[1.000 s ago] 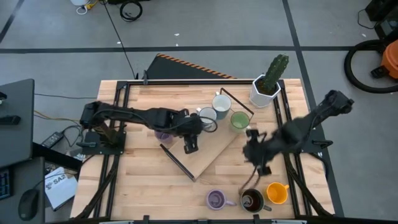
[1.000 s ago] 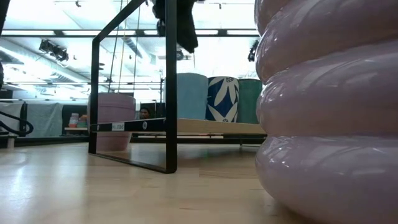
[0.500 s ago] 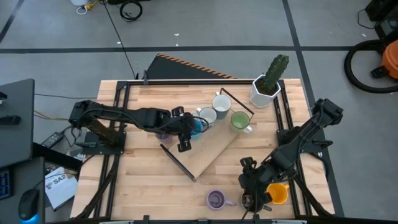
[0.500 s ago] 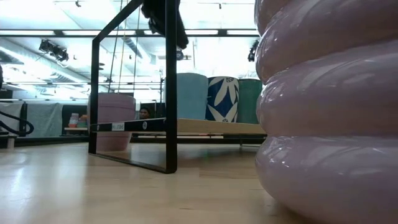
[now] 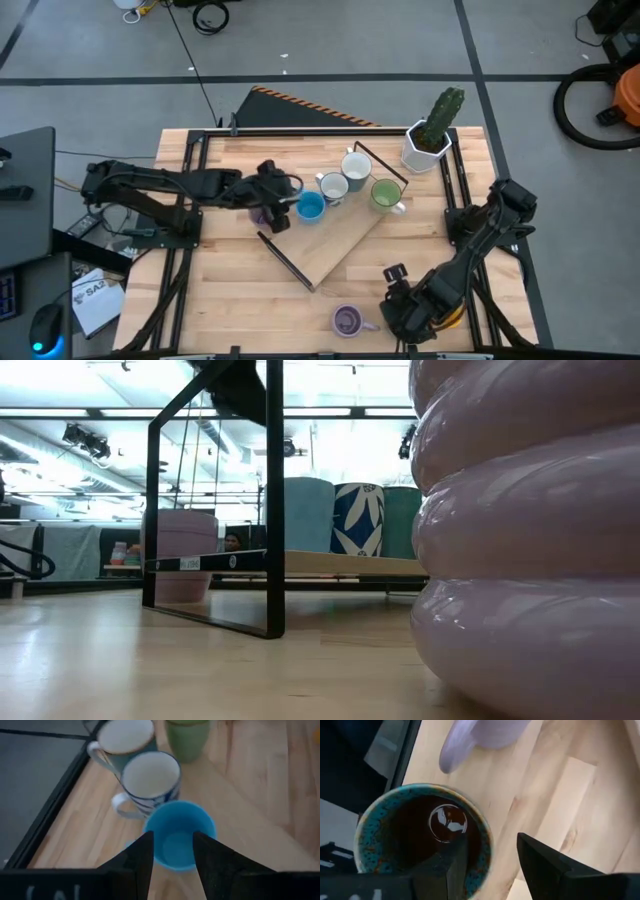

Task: Place coffee mugs
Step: Put the dark green mug on the shelf

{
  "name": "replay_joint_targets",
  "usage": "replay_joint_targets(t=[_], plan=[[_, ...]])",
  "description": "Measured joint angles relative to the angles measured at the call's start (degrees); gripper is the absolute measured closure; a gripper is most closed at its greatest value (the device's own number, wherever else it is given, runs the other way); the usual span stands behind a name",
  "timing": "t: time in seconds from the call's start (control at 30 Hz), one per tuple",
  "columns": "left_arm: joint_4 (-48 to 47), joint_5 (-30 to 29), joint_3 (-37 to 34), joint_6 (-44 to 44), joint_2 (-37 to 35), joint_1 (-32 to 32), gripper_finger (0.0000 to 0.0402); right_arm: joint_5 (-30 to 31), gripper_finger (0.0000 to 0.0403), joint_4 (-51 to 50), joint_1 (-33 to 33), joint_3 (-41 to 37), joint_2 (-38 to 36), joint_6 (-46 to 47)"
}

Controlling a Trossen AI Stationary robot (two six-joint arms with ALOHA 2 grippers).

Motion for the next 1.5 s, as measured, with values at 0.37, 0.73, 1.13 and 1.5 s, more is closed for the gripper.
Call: replay_joint_targets(t=[0.37, 0.73, 1.13, 1.5], plan=[[1.48, 0.21, -5.76, -5.2, -9.1, 1.36, 0.026, 0.19, 0.0268, -2.4, -0.76, -1.94, 2.58, -3.55], [2.21, 1.49, -5.63, -6.87, -13.39, 1.18, 0.026, -0.72, 0.0359, -4.49, -2.77, -1.9, 3.2, -5.98], [3.69, 4.2, -5.71, -7.28, -15.02, 1.16, 0.026, 9.05, 0.0359, -8.18, -13.86, -2.12, -7.45, -12.5], [6.4, 4.17, -5.69, -7.28, -15.04, 1.18, 0.026, 7.98, 0.036, -7.33, -33.26, 1.01, -8.4, -18.67]])
